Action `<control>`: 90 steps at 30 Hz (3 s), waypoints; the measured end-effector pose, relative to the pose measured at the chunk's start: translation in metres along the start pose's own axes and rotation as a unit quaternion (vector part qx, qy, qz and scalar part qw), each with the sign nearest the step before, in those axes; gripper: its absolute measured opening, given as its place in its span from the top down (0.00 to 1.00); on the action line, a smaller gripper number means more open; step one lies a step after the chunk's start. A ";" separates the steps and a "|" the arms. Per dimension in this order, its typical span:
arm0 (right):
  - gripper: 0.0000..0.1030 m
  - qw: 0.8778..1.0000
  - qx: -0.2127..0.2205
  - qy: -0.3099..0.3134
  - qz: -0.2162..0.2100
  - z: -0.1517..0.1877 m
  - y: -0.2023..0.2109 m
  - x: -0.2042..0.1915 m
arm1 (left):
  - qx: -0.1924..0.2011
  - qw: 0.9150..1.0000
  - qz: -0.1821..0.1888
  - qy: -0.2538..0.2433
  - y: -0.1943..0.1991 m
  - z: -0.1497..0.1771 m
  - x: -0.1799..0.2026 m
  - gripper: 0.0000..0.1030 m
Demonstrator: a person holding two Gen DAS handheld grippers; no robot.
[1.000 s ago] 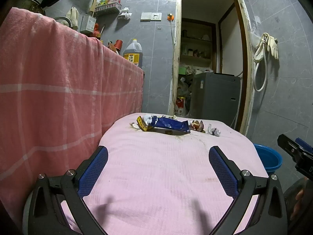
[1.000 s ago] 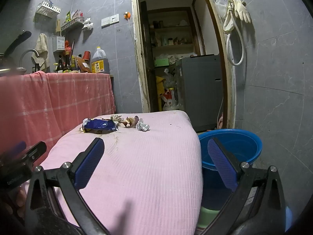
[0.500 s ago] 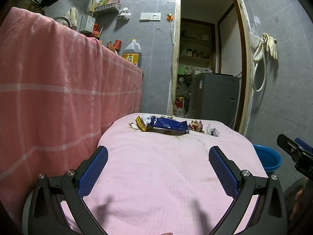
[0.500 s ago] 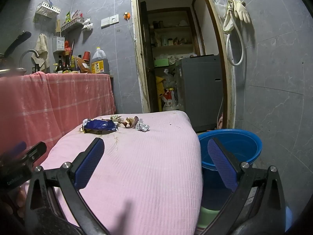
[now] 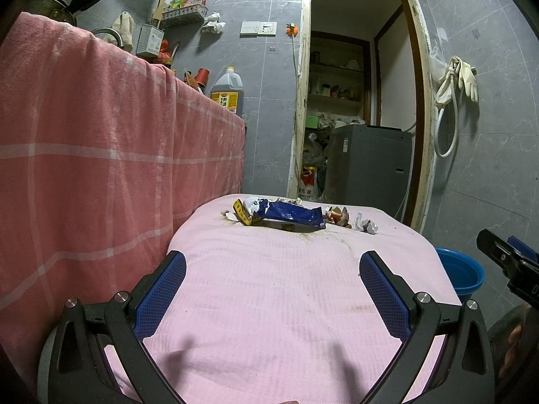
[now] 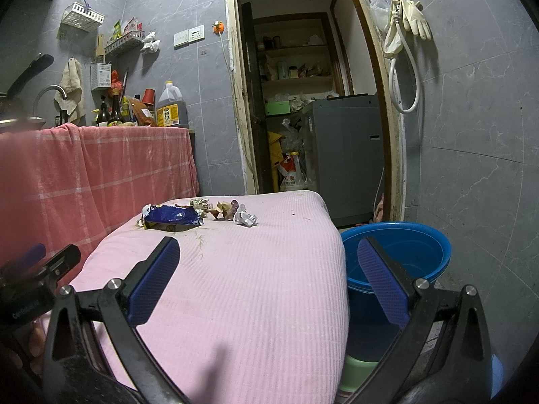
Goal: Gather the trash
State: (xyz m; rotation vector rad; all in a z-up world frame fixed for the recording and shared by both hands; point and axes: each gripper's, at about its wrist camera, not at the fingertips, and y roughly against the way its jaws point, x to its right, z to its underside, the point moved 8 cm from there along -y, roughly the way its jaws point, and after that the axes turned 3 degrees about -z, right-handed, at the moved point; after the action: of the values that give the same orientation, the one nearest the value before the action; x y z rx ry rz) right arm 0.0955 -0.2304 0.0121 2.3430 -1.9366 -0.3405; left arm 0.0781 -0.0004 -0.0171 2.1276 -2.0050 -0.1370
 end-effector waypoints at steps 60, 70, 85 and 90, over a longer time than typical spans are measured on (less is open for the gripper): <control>0.00 1.000 0.000 -0.001 0.000 0.000 0.000 -0.001 | -0.001 1.000 -0.001 0.000 0.000 0.000 0.002 0.02; 0.00 1.000 0.000 -0.001 0.000 0.001 -0.001 -0.001 | -0.001 1.000 0.000 0.000 0.000 0.000 0.002 0.02; 0.00 1.000 -0.002 -0.002 0.000 0.002 -0.002 -0.001 | -0.003 1.000 -0.001 -0.001 -0.003 0.002 0.005 0.02; 0.00 1.000 -0.006 -0.003 0.002 0.001 -0.002 0.000 | -0.005 1.000 -0.006 -0.004 -0.004 0.006 0.005 0.02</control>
State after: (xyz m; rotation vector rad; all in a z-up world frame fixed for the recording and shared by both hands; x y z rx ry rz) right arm 0.0975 -0.2295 0.0109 2.3335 -1.9370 -0.3579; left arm 0.0813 -0.0057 -0.0240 2.1372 -1.9919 -0.1563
